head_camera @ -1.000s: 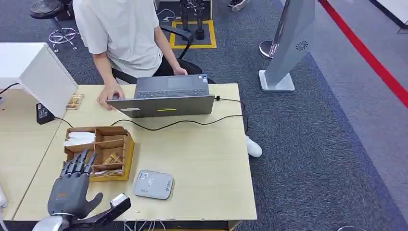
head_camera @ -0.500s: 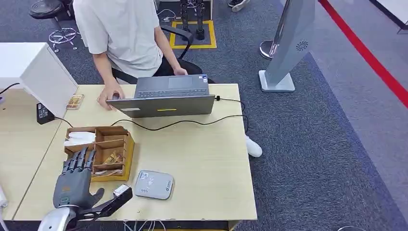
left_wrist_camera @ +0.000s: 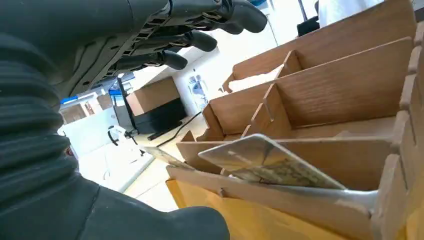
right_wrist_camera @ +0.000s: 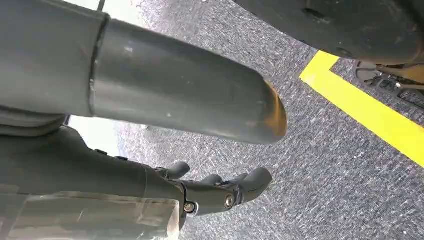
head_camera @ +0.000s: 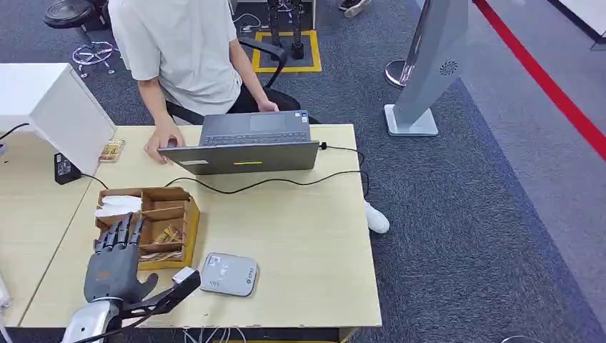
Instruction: Pass the card to the sensor for recognition and then transmit it.
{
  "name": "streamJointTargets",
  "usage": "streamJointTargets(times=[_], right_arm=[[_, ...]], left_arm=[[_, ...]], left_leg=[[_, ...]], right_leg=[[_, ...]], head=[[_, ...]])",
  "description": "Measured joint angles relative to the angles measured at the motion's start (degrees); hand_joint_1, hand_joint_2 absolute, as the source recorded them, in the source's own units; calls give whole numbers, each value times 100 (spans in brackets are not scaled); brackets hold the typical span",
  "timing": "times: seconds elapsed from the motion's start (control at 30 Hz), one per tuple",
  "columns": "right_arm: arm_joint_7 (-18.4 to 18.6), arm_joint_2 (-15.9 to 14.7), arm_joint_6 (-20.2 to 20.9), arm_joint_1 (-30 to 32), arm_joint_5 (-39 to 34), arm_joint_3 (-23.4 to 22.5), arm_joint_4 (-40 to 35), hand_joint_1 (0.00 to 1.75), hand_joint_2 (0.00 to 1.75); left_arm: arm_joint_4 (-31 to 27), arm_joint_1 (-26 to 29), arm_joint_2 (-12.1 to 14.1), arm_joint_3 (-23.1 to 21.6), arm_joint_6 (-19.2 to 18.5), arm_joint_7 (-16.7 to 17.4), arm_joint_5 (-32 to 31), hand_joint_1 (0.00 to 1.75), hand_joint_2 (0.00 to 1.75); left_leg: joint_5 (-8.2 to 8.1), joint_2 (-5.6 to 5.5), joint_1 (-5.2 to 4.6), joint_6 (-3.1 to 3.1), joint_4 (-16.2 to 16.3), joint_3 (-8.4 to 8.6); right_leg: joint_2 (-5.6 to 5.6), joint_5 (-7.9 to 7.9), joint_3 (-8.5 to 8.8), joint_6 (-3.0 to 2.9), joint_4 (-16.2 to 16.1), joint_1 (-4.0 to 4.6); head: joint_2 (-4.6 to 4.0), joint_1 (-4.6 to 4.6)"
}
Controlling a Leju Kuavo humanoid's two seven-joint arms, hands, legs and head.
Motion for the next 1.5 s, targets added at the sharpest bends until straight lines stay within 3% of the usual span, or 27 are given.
streamJointTargets(times=[0.27,0.3,1.07,1.5], right_arm=[[0,0,4,-1,11,15,0,0,0],[2,0,4,-1,11,15,0,0,0],[-26,0,81,-3,140,26,0,0,0],[-70,0,57,-1,197,24,0,0,0]], left_arm=[[61,-90,-90,0,9,-2,-24,0,175],[68,-94,-101,0,9,-2,-24,175,175],[326,-235,-127,0,-168,-255,297,175,175],[256,-263,-127,0,110,-205,59,175,175]], left_leg=[[0,0,0,0,0,0],[0,0,0,0,0,0],[0,0,0,0,0,0],[0,0,0,0,0,0]], right_leg=[[0,0,-1,0,0,0],[0,0,-1,0,0,0],[-1,0,0,0,0,0],[0,0,0,0,1,0]], head=[[0,0],[0,0],[0,2],[0,2]])
